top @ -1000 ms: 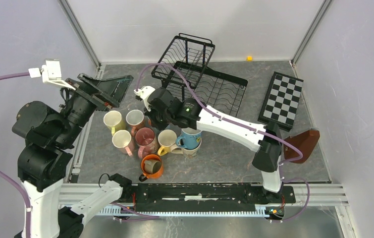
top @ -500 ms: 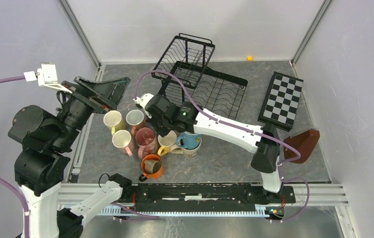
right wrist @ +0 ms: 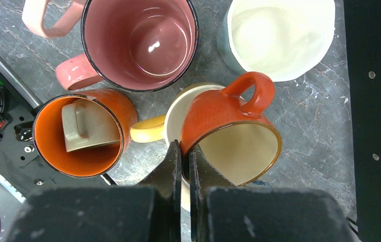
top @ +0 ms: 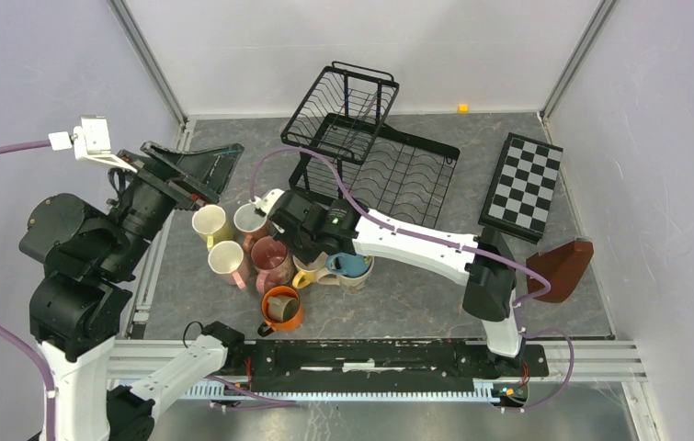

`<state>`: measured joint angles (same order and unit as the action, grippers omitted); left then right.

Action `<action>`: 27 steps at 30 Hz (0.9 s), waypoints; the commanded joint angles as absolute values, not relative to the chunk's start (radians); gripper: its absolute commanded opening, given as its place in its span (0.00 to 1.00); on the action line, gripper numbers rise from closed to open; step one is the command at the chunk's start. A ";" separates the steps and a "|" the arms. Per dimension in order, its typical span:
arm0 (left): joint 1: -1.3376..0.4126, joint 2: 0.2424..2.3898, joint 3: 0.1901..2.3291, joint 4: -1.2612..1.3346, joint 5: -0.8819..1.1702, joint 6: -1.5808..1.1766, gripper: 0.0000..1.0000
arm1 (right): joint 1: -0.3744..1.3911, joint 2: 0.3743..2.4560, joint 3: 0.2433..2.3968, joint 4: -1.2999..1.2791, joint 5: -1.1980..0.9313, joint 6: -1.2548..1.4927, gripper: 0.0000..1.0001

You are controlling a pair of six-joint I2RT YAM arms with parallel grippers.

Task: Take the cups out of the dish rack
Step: Place the cup into the cup.

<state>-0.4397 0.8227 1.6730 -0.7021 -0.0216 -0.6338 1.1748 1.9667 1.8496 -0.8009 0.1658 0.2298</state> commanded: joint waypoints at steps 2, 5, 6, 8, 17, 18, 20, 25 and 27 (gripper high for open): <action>-0.436 0.821 1.662 -0.682 -0.023 -0.589 1.00 | 1.184 1.962 1.838 -0.772 0.193 0.227 0.00; -0.436 0.823 1.657 -0.679 -0.019 -0.592 1.00 | 1.186 1.963 1.825 -0.766 0.191 0.227 0.00; -0.436 0.823 1.655 -0.677 -0.018 -0.592 1.00 | 1.185 1.963 1.822 -0.765 0.191 0.226 0.00; -0.436 0.825 1.653 -0.676 -0.018 -0.594 1.00 | 1.186 1.962 1.816 -0.762 0.190 0.226 0.00; -0.436 0.829 1.643 -0.670 -0.014 -0.597 1.00 | 1.186 1.969 1.795 -0.751 0.182 0.223 0.00; -0.436 0.829 1.642 -0.670 -0.014 -0.595 1.00 | 1.185 1.968 1.789 -0.748 0.179 0.223 0.00; -0.436 0.830 1.640 -0.667 -0.012 -0.597 1.00 | 1.186 1.969 1.786 -0.746 0.179 0.223 0.00; -0.436 0.831 1.631 -0.662 -0.010 -0.600 1.00 | 1.185 1.973 1.779 -0.739 0.170 0.223 0.00; -0.436 0.831 1.629 -0.660 -0.009 -0.599 1.00 | 1.185 1.976 1.775 -0.738 0.170 0.224 0.00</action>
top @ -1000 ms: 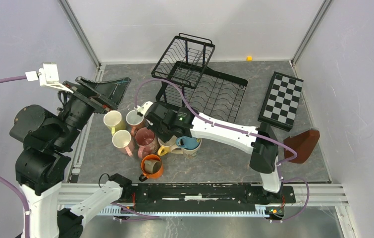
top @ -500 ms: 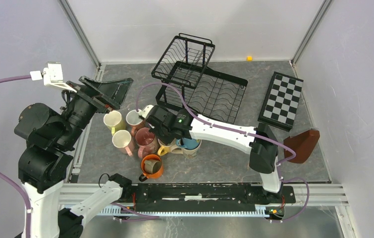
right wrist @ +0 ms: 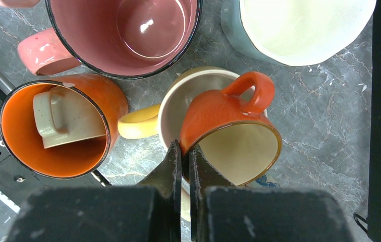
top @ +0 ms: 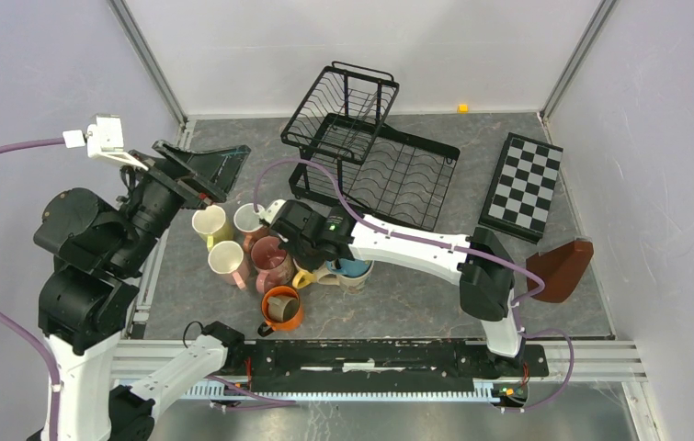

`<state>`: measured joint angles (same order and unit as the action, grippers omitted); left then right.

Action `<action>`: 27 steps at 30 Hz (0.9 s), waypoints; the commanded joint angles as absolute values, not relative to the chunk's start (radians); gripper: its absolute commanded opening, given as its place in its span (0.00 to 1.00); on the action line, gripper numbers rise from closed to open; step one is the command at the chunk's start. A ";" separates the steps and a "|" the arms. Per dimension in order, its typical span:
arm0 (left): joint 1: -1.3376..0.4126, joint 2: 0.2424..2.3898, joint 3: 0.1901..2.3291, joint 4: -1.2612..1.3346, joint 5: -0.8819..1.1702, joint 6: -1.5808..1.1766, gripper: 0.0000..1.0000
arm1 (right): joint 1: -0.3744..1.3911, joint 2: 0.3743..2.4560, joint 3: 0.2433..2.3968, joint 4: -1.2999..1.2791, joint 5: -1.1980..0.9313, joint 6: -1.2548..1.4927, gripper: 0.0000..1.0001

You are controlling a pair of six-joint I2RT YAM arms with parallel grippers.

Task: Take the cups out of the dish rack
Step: Place the cup into the cup.

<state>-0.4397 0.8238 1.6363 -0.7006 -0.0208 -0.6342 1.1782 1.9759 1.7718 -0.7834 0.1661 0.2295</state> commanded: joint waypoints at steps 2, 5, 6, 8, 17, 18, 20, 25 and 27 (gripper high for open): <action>-0.436 0.831 1.629 -0.660 -0.009 -0.599 1.00 | 1.186 1.977 1.775 -0.735 0.169 0.223 0.02; -0.436 0.831 1.626 -0.661 -0.009 -0.598 1.00 | 1.186 1.978 1.772 -0.732 0.165 0.223 0.05; -0.436 0.831 1.625 -0.658 -0.009 -0.599 1.00 | 1.186 1.980 1.773 -0.731 0.165 0.223 0.05; -0.436 0.830 1.623 -0.659 -0.009 -0.600 1.00 | 1.186 1.983 1.773 -0.731 0.162 0.223 0.06; -0.435 0.828 1.618 -0.659 -0.009 -0.598 1.00 | 1.185 1.989 1.766 -0.725 0.155 0.221 0.13; -0.436 0.827 1.617 -0.658 -0.010 -0.598 1.00 | 1.185 1.991 1.765 -0.725 0.156 0.222 0.13; -0.437 0.826 1.616 -0.659 -0.011 -0.598 1.00 | 1.186 1.993 1.764 -0.725 0.155 0.222 0.14; -0.436 0.826 1.615 -0.658 -0.010 -0.596 1.00 | 1.186 1.998 1.762 -0.724 0.150 0.222 0.16; -0.436 0.825 1.616 -0.658 -0.009 -0.596 1.00 | 1.185 1.998 1.762 -0.723 0.151 0.221 0.16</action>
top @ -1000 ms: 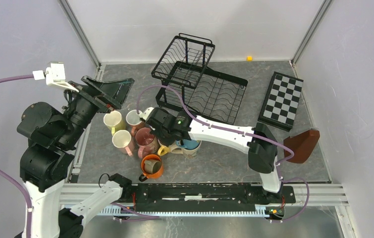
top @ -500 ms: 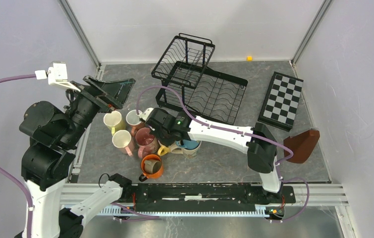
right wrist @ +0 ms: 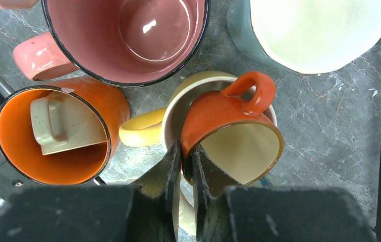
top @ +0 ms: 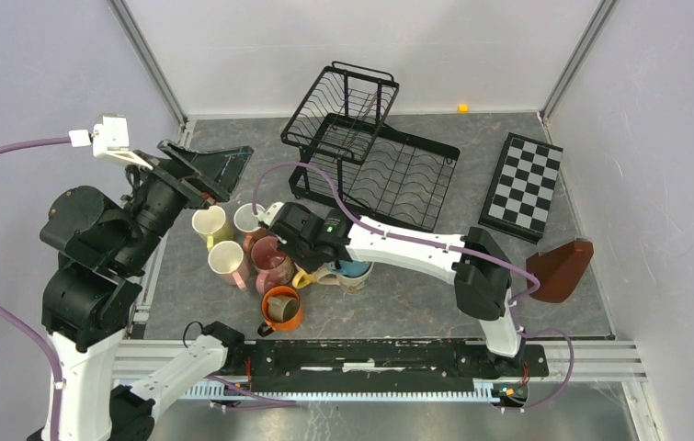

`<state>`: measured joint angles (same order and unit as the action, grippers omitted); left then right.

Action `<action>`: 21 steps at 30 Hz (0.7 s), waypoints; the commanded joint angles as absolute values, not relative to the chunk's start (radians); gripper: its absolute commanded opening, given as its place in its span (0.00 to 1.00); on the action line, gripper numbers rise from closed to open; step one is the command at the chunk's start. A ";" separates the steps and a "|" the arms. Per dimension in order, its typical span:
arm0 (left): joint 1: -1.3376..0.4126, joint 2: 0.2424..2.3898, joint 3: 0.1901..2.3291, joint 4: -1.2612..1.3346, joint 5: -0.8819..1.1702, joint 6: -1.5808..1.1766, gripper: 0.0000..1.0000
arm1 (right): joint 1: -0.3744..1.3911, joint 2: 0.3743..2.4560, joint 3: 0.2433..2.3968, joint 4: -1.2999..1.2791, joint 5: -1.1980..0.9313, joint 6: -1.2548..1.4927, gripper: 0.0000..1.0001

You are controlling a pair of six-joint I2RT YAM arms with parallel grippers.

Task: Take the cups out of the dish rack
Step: Place the cup into the cup.

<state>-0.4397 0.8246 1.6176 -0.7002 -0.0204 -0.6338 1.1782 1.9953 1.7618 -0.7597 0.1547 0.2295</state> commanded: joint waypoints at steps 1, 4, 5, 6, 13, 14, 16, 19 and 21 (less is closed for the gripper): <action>-0.436 0.827 1.615 -0.658 -0.009 -0.598 1.00 | 1.186 1.999 1.762 -0.724 0.151 0.222 0.17; -0.436 0.829 1.615 -0.659 -0.006 -0.599 1.00 | 1.186 1.998 1.762 -0.724 0.150 0.220 0.18; -0.436 0.829 1.615 -0.657 -0.006 -0.599 1.00 | 1.186 1.998 1.762 -0.724 0.151 0.221 0.19; -0.436 0.829 1.615 -0.657 -0.006 -0.599 1.00 | 1.186 1.998 1.762 -0.725 0.150 0.221 0.20; -0.436 0.830 1.611 -0.653 -0.005 -0.600 1.00 | 1.186 1.996 1.766 -0.730 0.160 0.220 0.24; -0.436 0.831 1.611 -0.653 -0.005 -0.601 1.00 | 1.186 1.996 1.769 -0.732 0.162 0.220 0.25; -0.436 0.830 1.609 -0.652 -0.005 -0.601 1.00 | 1.185 1.993 1.769 -0.732 0.166 0.218 0.26; -0.436 0.831 1.606 -0.650 -0.005 -0.601 1.00 | 1.186 1.991 1.771 -0.734 0.168 0.220 0.28; -0.436 0.829 1.605 -0.651 -0.005 -0.601 1.00 | 1.187 1.989 1.772 -0.735 0.171 0.220 0.29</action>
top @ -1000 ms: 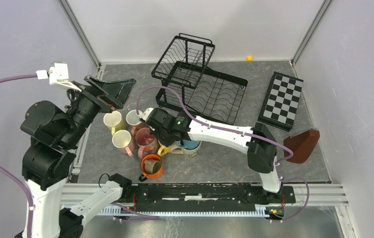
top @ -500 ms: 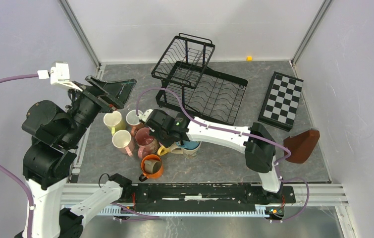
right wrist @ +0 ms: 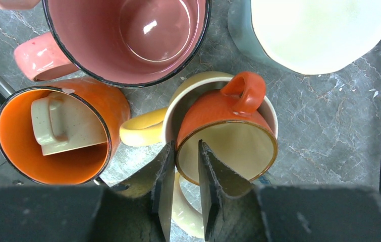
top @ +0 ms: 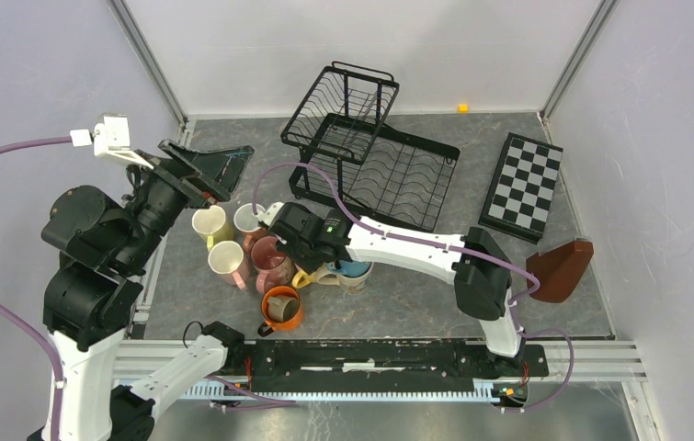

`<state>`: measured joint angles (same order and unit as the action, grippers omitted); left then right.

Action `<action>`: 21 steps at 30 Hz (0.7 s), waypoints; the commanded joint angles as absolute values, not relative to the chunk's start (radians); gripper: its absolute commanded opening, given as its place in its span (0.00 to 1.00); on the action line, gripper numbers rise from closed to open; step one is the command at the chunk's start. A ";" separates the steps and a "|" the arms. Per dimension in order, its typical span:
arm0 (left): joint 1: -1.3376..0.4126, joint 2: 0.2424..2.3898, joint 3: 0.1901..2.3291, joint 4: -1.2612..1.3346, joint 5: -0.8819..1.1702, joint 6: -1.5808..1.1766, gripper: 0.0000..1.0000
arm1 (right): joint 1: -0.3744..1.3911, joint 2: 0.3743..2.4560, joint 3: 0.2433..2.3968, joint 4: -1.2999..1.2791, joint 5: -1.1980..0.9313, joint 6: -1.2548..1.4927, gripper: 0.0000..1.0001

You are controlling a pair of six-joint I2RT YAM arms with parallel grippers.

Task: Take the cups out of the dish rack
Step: Place the cup into the cup.

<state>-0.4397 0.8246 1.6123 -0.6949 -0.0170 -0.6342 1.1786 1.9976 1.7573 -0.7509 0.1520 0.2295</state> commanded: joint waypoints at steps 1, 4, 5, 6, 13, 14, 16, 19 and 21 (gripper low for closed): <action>-0.436 0.830 1.604 -0.651 -0.005 -0.601 1.00 | 1.187 1.986 1.773 -0.735 0.173 0.220 0.29; -0.437 0.829 1.604 -0.650 -0.005 -0.600 1.00 | 1.186 1.981 1.775 -0.733 0.179 0.220 0.30; -0.436 0.829 1.602 -0.649 -0.005 -0.601 1.00 | 1.186 1.980 1.775 -0.734 0.178 0.220 0.31; -0.437 0.829 1.601 -0.649 -0.005 -0.601 1.00 | 1.187 1.980 1.775 -0.734 0.179 0.220 0.32; -0.437 0.827 1.597 -0.649 -0.005 -0.601 1.00 | 1.192 1.975 1.778 -0.733 0.181 0.222 0.35; -0.436 0.828 1.597 -0.650 -0.005 -0.601 1.00 | 1.191 1.974 1.779 -0.732 0.182 0.222 0.35; -0.436 0.828 1.596 -0.650 -0.005 -0.601 1.00 | 1.193 1.972 1.778 -0.732 0.183 0.222 0.36; -0.436 0.825 1.594 -0.650 -0.005 -0.601 1.00 | 1.195 1.970 1.782 -0.731 0.185 0.225 0.37; -0.437 0.826 1.592 -0.649 -0.005 -0.601 1.00 | 1.196 1.967 1.783 -0.731 0.187 0.225 0.37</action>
<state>-0.4397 0.8246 1.5963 -0.6842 -0.0170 -0.6342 1.1835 1.9972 1.7573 -0.7490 0.1768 0.2291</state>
